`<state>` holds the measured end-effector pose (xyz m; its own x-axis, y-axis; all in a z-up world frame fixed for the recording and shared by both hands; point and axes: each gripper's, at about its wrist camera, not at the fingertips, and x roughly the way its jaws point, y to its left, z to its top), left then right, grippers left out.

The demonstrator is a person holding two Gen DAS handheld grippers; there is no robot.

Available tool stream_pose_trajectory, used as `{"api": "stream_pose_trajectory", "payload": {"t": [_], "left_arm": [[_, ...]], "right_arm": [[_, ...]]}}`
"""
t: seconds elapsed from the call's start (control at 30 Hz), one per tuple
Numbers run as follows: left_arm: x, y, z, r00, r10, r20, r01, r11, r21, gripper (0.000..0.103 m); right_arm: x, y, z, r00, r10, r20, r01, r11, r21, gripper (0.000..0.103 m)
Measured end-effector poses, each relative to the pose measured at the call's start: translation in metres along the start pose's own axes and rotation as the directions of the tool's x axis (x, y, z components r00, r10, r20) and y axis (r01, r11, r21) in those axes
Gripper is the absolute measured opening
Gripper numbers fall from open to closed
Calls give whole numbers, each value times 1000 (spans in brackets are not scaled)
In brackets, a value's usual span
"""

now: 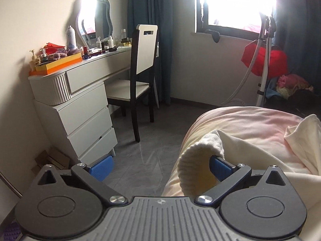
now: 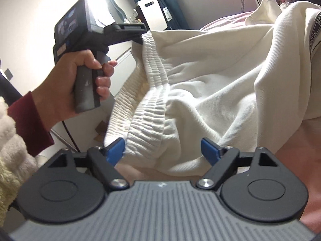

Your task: Fold clothes

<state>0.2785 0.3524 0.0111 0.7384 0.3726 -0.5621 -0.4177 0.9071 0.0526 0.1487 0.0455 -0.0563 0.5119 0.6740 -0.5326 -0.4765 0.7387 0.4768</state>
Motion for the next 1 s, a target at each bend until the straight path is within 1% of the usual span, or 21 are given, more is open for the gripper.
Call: {"api": "stream_pose_trajectory", "payload": {"t": [0.1,0.2,0.27,0.33,0.4,0.47,0.5,0.57,0.6,0.67,0.77,0.83,0.9,0.97,1.0], "left_arm": [[-37,14,-13,999,6,32,-5,1000,-27,103],[-77,20,-30,999,16,40,-13,997,-74,103],[-112,14,-43,997,-3,80,10,997,-79,103],[-148,1,-55,996,-32,86,40,995,-87,103],[-188,-9,-66,987,-110,119,125,985,-119,103],[-233,-26,-81,964,-206,168,231,962,-145,103],[-251,-36,-86,953,-239,188,268,953,-143,103],[-290,-61,-100,926,-293,239,327,938,-118,103],[-304,-72,-106,916,-311,254,345,933,-102,103],[-329,-101,-120,888,-362,282,392,918,-57,103],[-324,-153,-131,868,-448,215,446,893,59,103],[-320,-188,-138,851,-499,164,482,866,133,103],[-317,-222,-145,831,-545,109,518,831,204,102],[-288,-256,-139,848,-527,62,495,828,264,102],[-272,-270,-132,852,-521,40,493,827,270,101]], "right_arm": [[-26,5,9,997,-62,49,64,997,-31,85],[-64,-1,14,991,-84,108,88,996,-33,85],[-94,-6,14,982,-102,159,112,992,-56,85],[-124,-13,15,969,-131,209,149,986,-75,85],[-155,-24,15,949,-171,263,198,977,-82,85],[-178,-37,16,929,-205,309,242,967,-85,85],[-187,-44,17,918,-221,328,262,961,-86,85],[-202,-58,18,897,-254,363,305,948,-90,85],[-211,-64,19,886,-270,378,325,942,-89,85],[-230,-80,17,862,-304,405,364,928,-77,85],[-250,-112,11,834,-356,421,397,918,-11,85],[-260,-137,8,821,-386,421,401,914,56,85],[-265,-163,6,815,-402,417,378,915,142,85],[-268,-184,6,810,-416,413,361,909,208,85],[-267,-194,5,808,-424,409,357,905,232,85]]}}
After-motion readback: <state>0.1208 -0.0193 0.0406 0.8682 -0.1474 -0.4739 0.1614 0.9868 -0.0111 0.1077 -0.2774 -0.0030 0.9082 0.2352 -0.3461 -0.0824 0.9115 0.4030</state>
